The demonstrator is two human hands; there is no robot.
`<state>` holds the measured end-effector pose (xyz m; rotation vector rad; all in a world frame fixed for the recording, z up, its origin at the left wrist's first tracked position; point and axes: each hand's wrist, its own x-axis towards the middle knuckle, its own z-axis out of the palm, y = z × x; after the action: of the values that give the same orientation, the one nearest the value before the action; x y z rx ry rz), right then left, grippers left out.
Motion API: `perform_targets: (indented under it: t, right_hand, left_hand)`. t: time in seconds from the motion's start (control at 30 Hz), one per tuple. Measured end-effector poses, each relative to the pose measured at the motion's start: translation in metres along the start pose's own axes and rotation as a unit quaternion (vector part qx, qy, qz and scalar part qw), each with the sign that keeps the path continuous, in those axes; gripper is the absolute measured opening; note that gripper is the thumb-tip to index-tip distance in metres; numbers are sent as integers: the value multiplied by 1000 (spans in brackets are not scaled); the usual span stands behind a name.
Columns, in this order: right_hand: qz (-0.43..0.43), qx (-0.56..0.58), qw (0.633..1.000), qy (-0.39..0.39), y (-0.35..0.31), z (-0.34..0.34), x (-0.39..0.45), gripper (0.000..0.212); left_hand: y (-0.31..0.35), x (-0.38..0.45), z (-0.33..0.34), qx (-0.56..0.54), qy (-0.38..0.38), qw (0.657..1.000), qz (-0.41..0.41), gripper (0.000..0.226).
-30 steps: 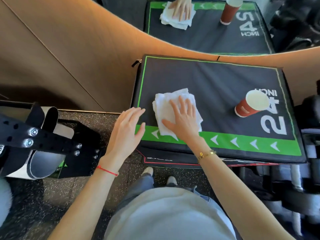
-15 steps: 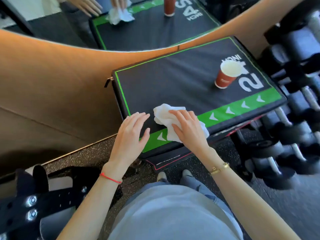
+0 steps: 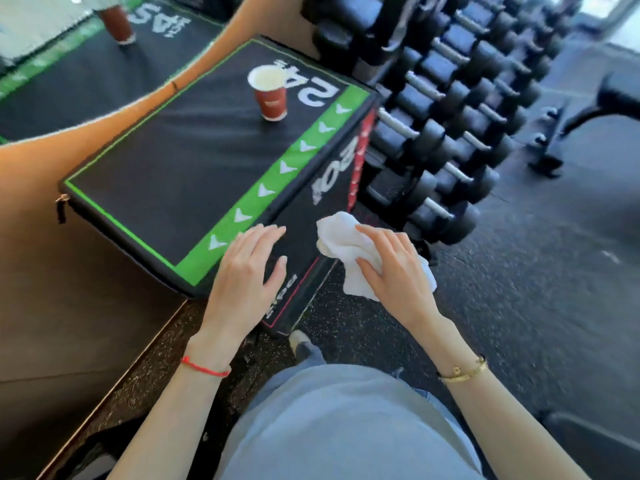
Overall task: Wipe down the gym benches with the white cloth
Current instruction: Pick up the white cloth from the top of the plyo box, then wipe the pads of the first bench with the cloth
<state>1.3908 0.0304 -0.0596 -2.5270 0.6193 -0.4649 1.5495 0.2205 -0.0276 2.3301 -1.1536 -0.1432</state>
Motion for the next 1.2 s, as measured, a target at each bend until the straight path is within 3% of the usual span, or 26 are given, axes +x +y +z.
perform_targets:
  t: [0.2,0.57,0.93,1.2]
  right_hand:
    - [87,-33,992,82,53,-60,-126,44]
    - [258,-60,951,158,116,-155,-359,44]
    - [377,-76,888,252,131,-171,-481,45]
    - [407,-72,874,256,169,-198,-557,44]
  left_hand:
    - [85,-41,50,-1,-47,995,86,41]
    - [237,-128,133,-49,-142,965,215,39]
    - [332,-166,191,-39,-225,899,373,38]
    - [403,-203,235,-27,-249,878,409,38]
